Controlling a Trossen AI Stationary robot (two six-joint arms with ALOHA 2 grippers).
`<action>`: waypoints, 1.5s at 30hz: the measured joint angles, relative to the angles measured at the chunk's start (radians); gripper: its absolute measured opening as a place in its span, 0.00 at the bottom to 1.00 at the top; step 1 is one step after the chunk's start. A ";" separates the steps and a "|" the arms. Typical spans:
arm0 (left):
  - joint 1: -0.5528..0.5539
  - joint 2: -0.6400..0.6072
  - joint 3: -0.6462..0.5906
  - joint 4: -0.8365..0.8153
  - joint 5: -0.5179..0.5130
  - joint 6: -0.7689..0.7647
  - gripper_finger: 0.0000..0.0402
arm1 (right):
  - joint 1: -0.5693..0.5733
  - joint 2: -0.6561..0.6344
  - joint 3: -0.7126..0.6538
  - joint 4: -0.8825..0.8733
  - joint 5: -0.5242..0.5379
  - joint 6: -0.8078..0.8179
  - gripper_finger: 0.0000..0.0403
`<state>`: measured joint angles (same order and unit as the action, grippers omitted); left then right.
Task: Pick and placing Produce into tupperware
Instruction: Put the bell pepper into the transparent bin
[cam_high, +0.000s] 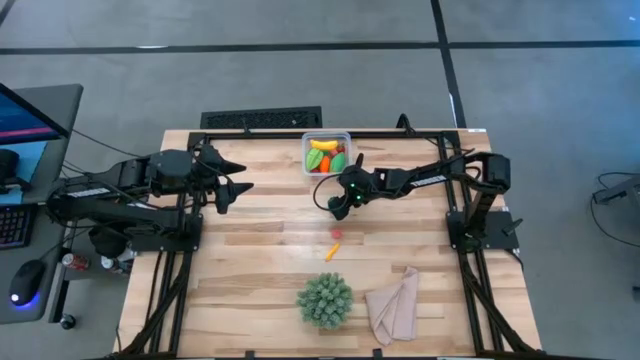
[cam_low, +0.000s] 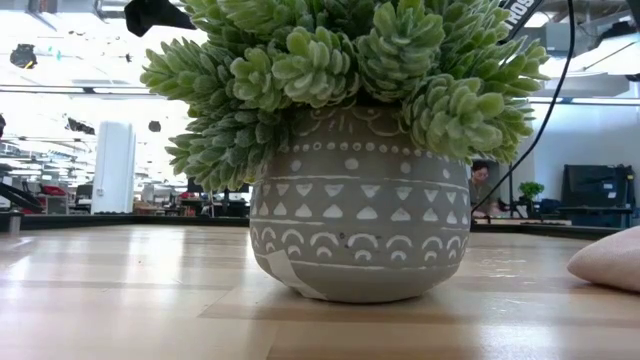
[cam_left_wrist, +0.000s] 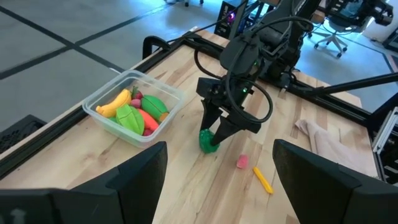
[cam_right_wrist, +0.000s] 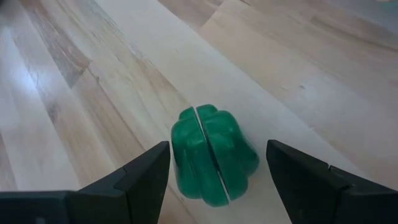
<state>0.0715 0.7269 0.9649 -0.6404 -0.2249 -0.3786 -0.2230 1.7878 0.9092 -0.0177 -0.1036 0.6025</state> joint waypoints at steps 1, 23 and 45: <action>0.000 0.000 0.000 0.000 0.000 0.000 0.71 | 0.000 0.000 0.000 0.000 0.000 0.000 0.64; 0.000 0.000 0.000 -0.001 -0.025 0.000 0.71 | 0.000 0.000 0.000 -0.002 0.023 0.007 0.64; 0.000 0.000 0.000 -0.001 -0.026 0.000 0.71 | 0.000 0.000 0.001 -0.003 0.023 0.009 0.49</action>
<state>0.0715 0.7267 0.9653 -0.6418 -0.2504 -0.3782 -0.2230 1.7878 0.9104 -0.0204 -0.0811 0.6113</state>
